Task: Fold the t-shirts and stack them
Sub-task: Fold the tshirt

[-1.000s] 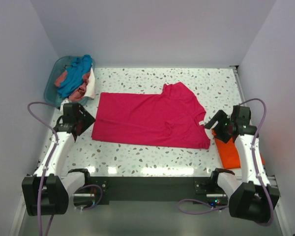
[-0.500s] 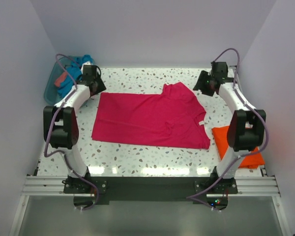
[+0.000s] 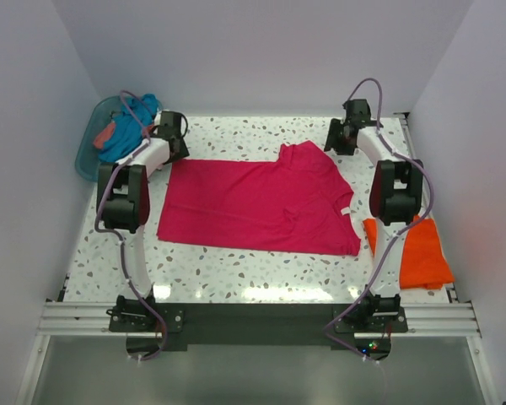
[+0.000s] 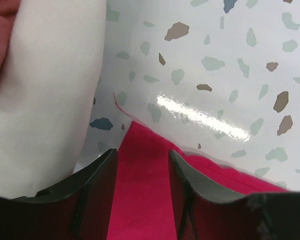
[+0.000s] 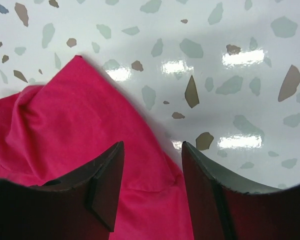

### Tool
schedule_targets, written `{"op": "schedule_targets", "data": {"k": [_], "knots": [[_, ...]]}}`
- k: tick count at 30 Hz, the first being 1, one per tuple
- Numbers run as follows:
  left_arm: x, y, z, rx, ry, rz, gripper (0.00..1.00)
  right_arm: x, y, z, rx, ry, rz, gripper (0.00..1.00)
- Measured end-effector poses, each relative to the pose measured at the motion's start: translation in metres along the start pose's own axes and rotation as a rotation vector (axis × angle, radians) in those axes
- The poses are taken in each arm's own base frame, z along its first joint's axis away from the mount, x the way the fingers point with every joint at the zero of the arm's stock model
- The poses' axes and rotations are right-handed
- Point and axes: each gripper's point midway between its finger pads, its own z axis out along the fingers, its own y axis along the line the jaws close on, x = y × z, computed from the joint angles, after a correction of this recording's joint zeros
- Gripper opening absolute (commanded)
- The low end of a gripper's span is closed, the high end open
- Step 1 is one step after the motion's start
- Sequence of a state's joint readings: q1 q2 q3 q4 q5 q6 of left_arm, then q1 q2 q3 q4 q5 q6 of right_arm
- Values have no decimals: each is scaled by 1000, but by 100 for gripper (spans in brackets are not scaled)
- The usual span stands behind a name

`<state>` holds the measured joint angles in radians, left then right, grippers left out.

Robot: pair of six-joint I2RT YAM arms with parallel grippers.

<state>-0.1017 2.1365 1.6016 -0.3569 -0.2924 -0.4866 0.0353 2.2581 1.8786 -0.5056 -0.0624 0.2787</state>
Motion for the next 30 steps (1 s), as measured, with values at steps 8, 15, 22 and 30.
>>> {"op": "schedule_targets", "data": {"k": [8,15,22,30], "knots": [[6,5,13,-38,8,15,49,16,7,4,16,32,-38,47],[13,6,21,-46,25,26,47,41,1,9,34,93,-41,37],[9,3,24,-42,18,27,41,44,-3,10,53,97,-42,18],[7,2,24,-38,10,34,34,43,-8,10,81,92,-43,2]]}}
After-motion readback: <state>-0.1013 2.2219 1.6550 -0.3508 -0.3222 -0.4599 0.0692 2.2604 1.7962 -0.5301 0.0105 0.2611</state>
